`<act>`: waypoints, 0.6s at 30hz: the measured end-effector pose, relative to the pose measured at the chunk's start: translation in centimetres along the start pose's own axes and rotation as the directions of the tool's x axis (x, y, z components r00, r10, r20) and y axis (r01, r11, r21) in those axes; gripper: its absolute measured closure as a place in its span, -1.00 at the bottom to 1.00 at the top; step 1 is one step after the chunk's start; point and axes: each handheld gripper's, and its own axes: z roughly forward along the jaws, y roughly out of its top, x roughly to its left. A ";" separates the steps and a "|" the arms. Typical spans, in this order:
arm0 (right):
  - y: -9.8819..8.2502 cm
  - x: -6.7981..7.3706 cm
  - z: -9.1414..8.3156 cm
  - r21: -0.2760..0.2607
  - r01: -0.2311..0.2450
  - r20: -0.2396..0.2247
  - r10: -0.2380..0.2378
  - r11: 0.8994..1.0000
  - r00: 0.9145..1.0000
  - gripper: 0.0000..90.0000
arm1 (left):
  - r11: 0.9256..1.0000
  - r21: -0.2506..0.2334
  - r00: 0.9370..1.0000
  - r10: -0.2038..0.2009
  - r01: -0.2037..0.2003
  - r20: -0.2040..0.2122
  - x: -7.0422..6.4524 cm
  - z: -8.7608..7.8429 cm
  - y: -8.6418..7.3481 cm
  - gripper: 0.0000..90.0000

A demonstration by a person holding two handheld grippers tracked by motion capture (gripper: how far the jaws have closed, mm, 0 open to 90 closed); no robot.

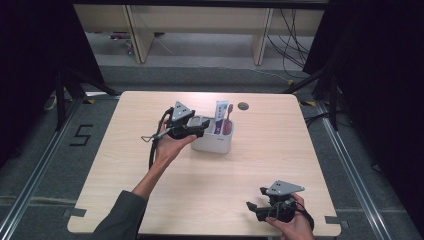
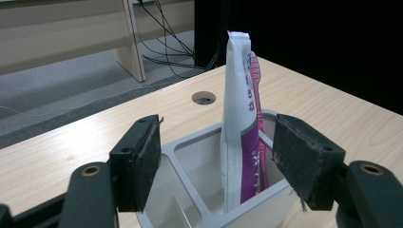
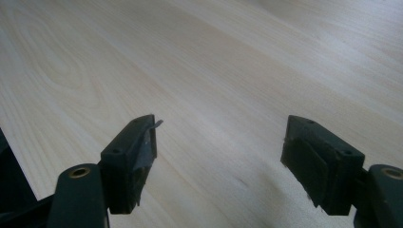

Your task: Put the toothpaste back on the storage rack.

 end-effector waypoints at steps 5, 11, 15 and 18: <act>0.0 -0.1 0.0 0.001 0.002 0.002 -0.002 1.000 1.000 -0.38 | 1.000 0.007 1.000 -0.021 0.021 0.001 0.3 -0.6 -0.4 -0.32; 0.0 0.1 0.1 0.002 -0.017 -0.005 0.017 1.000 1.000 -0.38 | 1.000 0.014 1.000 -0.016 0.016 -0.012 0.5 -1.6 -0.8 -0.34; 0.0 0.1 0.0 0.004 -0.015 -0.006 0.015 1.000 1.000 -0.38 | 1.000 0.010 1.000 -0.017 0.017 -0.008 0.5 -2.3 -1.1 -0.35; 0.0 0.1 0.0 0.004 -0.013 -0.005 0.013 1.000 1.000 -0.38 | 1.000 0.014 1.000 -0.017 0.017 0.000 0.4 -2.9 -1.4 -0.36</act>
